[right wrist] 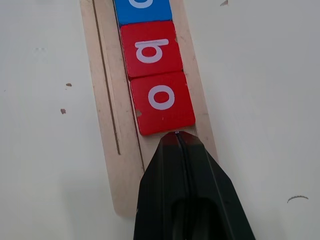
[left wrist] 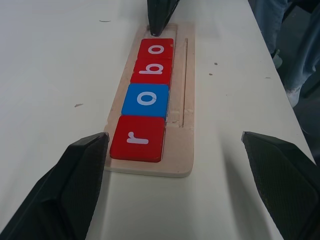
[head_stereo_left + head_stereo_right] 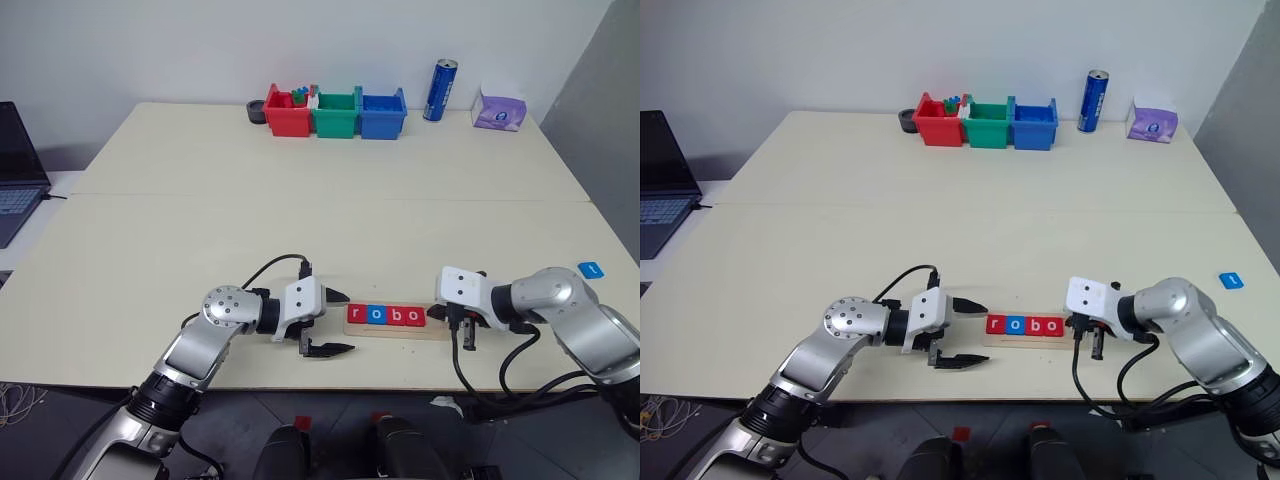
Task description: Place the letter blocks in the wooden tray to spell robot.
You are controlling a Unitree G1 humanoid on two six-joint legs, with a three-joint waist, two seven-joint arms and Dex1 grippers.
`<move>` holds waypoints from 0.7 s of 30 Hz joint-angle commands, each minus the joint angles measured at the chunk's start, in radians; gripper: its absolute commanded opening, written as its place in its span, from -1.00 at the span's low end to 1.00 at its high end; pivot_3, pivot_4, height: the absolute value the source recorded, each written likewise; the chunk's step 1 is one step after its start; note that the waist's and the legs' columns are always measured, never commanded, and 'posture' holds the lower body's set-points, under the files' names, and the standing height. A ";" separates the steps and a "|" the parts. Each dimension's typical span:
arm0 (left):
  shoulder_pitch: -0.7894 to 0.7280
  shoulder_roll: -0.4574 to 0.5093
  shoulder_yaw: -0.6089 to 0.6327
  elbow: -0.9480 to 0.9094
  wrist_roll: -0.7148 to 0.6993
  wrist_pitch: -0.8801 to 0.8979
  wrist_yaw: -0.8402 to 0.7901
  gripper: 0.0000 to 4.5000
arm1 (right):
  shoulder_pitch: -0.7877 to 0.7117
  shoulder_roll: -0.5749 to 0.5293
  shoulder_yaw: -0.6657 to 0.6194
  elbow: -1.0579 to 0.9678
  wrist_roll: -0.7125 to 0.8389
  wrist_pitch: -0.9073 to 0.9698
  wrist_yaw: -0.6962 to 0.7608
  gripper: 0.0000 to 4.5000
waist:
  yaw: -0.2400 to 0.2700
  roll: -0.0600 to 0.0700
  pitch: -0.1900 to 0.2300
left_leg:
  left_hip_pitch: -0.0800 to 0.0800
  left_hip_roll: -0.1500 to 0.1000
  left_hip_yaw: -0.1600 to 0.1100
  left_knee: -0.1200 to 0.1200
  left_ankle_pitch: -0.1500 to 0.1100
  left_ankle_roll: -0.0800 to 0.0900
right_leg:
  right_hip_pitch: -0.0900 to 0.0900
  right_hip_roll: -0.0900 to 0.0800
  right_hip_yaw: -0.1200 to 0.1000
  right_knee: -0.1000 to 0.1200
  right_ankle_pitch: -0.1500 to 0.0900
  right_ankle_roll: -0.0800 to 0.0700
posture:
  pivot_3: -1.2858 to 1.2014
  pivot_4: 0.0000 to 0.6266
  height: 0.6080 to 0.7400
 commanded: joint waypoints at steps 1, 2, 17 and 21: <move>0.005 0.006 0.012 -0.035 -0.005 -0.003 0.001 1.00 | 0.036 -0.061 -0.158 -0.029 0.052 0.013 0.007 -0.92 | 0.001 0.000 0.000 | 0.000 0.000 0.000 0.000 0.000 0.000 | 0.000 0.000 0.000 0.000 0.000 0.000 | 0.03 -0.52 1.00; 0.007 0.006 0.013 -0.037 -0.006 -0.002 0.003 1.00 | 0.052 -0.064 -0.216 -0.023 0.066 0.022 -0.011 -0.84 | 0.001 0.000 0.000 | 0.000 0.000 0.000 0.000 0.000 0.000 | 0.000 0.000 0.000 0.000 0.000 0.000 | 0.03 -0.52 1.00; -0.014 -0.029 0.003 -0.031 -0.009 0.010 0.005 1.00 | 0.144 0.102 -0.733 0.296 0.087 0.131 -0.439 0.97 | 0.000 0.000 0.000 | 0.000 -0.001 0.002 0.000 0.000 0.000 | 0.001 0.000 0.003 0.000 0.002 -0.003 | 0.03 -0.52 1.00; -0.023 -0.035 -0.002 -0.024 -0.006 0.008 0.003 1.00 | 0.067 0.083 -0.736 0.448 0.086 0.100 -0.482 0.97 | -0.008 0.001 -0.001 | 0.002 -0.001 0.005 -0.001 0.000 0.000 | 0.001 0.001 0.004 0.001 0.002 -0.003 | 0.03 -0.52 1.00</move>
